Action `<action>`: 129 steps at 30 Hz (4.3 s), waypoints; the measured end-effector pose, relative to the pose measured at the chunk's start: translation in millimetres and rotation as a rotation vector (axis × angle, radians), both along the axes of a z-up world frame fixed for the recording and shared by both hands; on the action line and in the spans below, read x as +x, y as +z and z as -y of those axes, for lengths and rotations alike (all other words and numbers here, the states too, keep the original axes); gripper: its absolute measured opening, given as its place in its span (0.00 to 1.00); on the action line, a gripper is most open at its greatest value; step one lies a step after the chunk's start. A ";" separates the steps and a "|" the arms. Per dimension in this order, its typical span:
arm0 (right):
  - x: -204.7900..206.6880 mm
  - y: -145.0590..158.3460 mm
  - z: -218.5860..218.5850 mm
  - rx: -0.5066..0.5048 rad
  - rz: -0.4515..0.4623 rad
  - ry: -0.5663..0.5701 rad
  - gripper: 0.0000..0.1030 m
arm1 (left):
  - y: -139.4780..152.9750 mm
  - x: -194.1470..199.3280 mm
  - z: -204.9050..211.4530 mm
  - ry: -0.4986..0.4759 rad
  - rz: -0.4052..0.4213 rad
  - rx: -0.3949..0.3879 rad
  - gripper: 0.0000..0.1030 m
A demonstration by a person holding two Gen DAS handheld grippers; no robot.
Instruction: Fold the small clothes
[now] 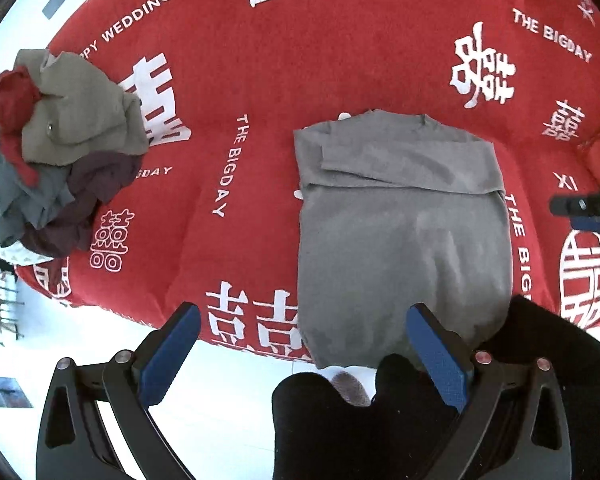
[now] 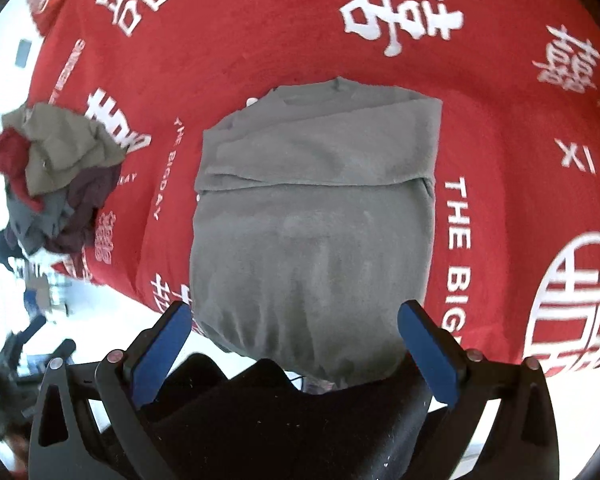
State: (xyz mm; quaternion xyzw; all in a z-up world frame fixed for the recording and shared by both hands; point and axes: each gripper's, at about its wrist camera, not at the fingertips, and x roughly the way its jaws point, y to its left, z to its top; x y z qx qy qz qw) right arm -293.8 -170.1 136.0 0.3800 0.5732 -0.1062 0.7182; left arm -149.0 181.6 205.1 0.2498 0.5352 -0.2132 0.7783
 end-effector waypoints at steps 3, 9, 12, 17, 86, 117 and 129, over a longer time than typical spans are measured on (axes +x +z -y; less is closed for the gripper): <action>3.3 4.0 -12.0 -0.012 0.006 -0.021 1.00 | 0.8 0.5 -18.0 0.011 0.015 -0.009 1.00; 3.1 17.7 -44.4 -0.065 0.040 -0.016 1.00 | -12.0 0.3 -62.0 0.052 -0.020 -0.032 1.00; -6.7 16.5 -59.9 -0.085 0.024 -0.028 1.00 | -24.2 -5.5 -83.4 0.059 -0.049 -0.026 1.00; -25.2 7.7 -81.3 -0.073 -0.012 -0.041 1.00 | -32.4 -12.9 -121.4 0.106 -0.062 -0.021 1.00; -127.4 -262.3 -85.5 0.221 -0.175 0.094 0.81 | -321.3 13.7 -61.0 -0.056 -0.492 -0.127 1.00; -134.6 -284.2 -90.4 0.503 0.020 -0.043 0.52 | -321.3 -9.1 -51.3 -0.098 -0.515 -0.140 0.62; -142.9 -234.8 -76.7 0.612 0.242 -0.259 0.12 | -260.7 15.1 -60.8 -0.082 -0.556 -0.299 0.10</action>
